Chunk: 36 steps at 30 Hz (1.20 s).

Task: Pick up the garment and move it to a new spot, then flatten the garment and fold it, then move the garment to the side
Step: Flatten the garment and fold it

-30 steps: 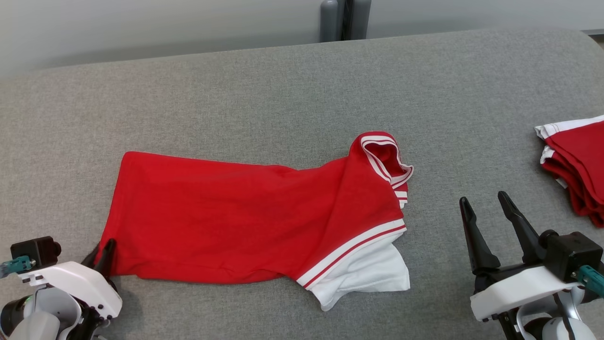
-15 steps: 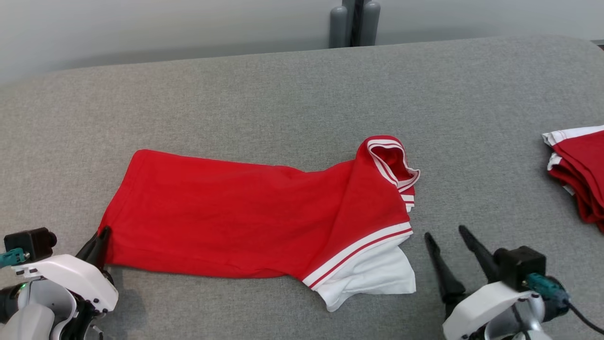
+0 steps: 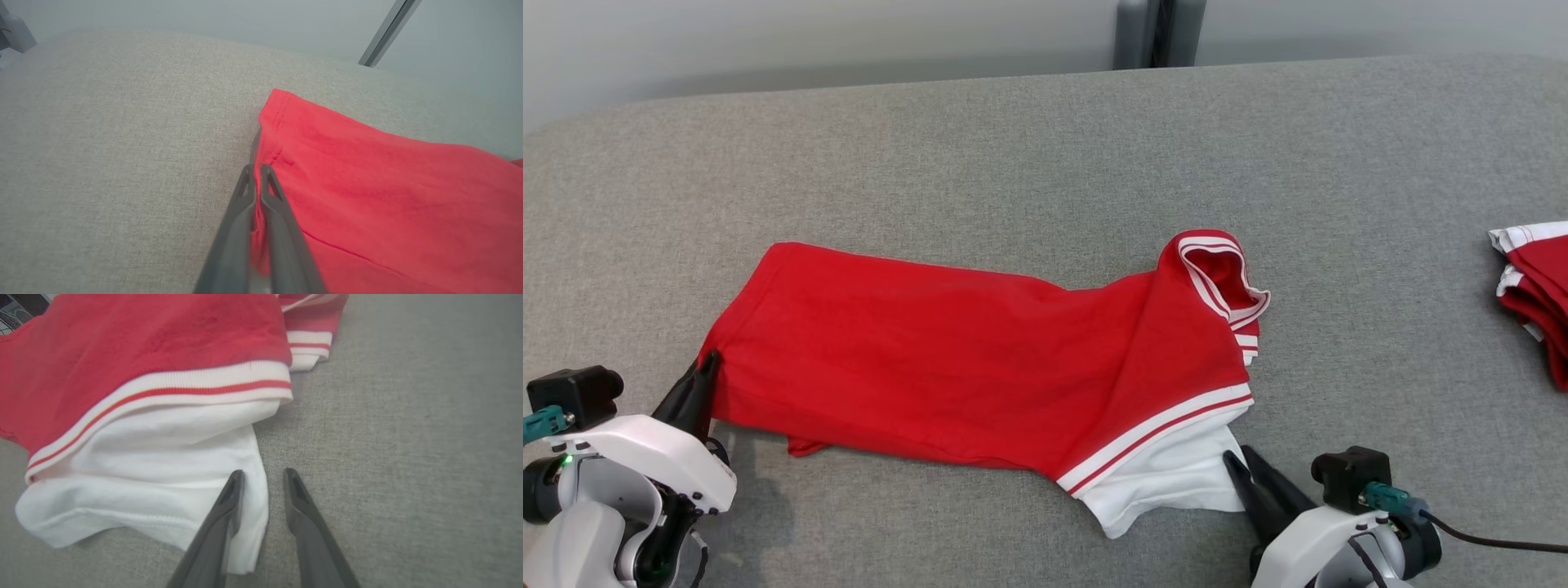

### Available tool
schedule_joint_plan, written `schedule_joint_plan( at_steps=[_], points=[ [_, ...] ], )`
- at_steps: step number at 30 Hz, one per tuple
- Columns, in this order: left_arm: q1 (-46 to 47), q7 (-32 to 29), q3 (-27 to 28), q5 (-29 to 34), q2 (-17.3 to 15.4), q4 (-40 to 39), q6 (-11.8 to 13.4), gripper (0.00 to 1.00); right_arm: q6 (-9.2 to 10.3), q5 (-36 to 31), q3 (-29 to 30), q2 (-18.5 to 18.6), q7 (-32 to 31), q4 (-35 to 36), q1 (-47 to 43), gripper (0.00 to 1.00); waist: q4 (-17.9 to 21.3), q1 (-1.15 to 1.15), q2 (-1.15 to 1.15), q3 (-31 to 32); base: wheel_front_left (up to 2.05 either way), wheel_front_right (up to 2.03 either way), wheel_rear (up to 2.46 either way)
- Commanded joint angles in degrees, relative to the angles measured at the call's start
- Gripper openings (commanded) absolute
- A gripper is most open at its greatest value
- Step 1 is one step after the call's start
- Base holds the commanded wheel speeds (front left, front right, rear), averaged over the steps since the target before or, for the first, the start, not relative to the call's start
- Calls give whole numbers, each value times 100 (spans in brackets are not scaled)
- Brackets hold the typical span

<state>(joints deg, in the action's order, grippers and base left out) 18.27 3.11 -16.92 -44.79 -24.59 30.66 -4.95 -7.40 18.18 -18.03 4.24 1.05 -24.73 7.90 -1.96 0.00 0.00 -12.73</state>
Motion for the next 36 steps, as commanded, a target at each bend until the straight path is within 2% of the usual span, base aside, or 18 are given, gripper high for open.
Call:
schedule_joint_plan(
  at_steps=[1,6,10,17,18,21,30,36],
  points=[
    [-45,40,31,26,-47,-92,42,0,-14,79,-102,-7,-54,-105,-105,0,11,0,0,6,0,0,0],
    [-108,152,137,24,-132,-676,189,0,-7,173,281,203,283,563,49,0,63,0,0,29,0,0,0],
    [-176,160,251,38,-272,-1414,344,0,-8,313,704,269,414,1405,84,0,117,0,0,72,0,0,0],
    [-237,92,468,170,-503,-2804,772,0,-8,388,1409,487,201,2950,368,0,249,0,0,225,0,0,0],
    [-237,92,468,170,-503,-2804,772,0,-8,388,1409,487,201,2950,368,0,249,0,0,225,0,0,0],
    [-106,129,598,275,-537,-3550,1024,0,-8,296,1734,628,41,3635,688,0,306,0,0,326,0,0,0],
    [324,58,607,621,-610,-4796,1356,0,-8,154,2121,849,-235,4629,1434,0,354,0,0,574,0,0,0],
    [604,-148,517,693,-632,-5180,1435,0,-8,161,2166,852,-477,4843,1791,0,410,0,0,643,0,0,0]
  ],
)
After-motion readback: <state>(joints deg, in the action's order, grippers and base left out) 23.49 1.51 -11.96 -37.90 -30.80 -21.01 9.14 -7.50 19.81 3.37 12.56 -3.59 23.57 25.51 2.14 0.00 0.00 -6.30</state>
